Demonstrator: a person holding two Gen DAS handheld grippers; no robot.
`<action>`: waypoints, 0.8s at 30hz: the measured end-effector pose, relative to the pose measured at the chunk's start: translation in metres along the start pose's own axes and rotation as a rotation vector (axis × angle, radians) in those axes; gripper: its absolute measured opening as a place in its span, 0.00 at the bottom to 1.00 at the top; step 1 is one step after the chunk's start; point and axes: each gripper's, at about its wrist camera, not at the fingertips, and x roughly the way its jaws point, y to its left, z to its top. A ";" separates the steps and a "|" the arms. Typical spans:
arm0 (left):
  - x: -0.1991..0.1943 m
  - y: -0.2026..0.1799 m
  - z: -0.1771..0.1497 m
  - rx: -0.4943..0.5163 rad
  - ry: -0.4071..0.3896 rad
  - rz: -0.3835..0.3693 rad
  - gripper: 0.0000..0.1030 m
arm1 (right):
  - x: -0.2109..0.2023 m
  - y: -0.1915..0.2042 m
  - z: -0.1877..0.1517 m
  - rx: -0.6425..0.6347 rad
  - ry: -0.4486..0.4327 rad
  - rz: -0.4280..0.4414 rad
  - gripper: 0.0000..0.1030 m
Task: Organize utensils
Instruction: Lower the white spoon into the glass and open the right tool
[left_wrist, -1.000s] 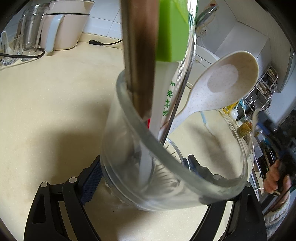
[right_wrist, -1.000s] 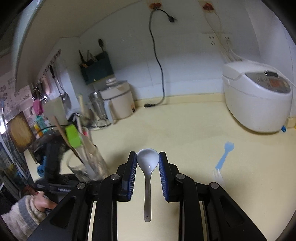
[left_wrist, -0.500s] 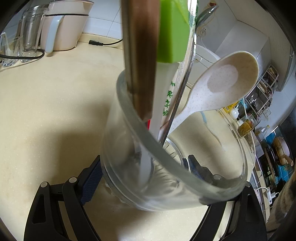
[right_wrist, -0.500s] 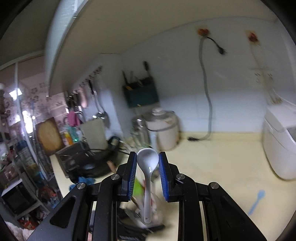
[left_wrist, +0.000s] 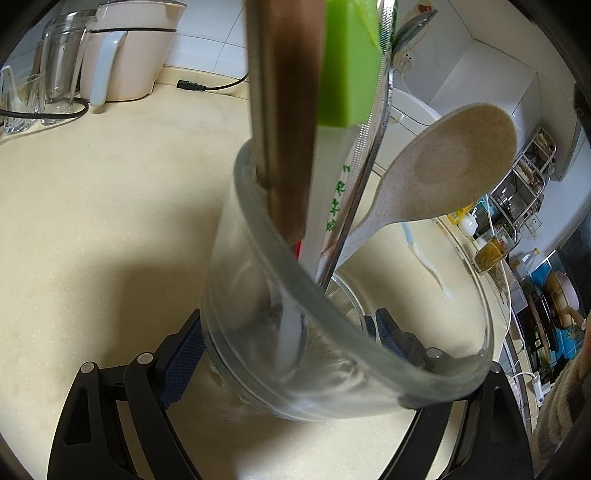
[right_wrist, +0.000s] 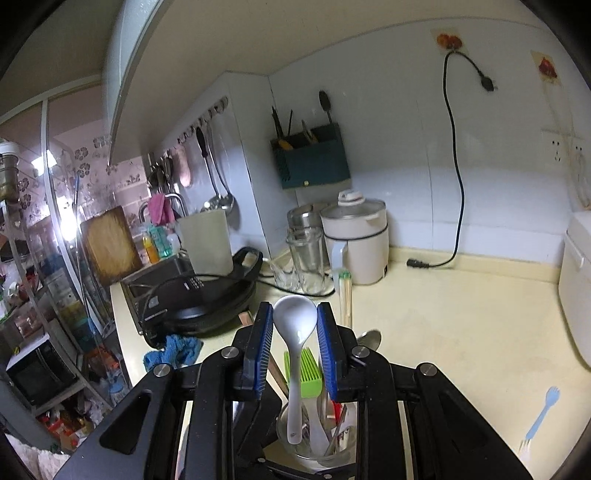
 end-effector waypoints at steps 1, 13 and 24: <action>0.000 0.000 0.000 0.000 0.000 0.000 0.87 | 0.003 -0.001 -0.001 0.003 0.005 -0.003 0.23; 0.000 0.000 0.000 0.000 0.000 0.000 0.87 | 0.029 -0.011 -0.027 -0.012 0.084 -0.072 0.24; 0.000 0.000 0.001 -0.001 0.000 0.000 0.88 | 0.035 -0.004 -0.047 -0.067 0.129 -0.094 0.24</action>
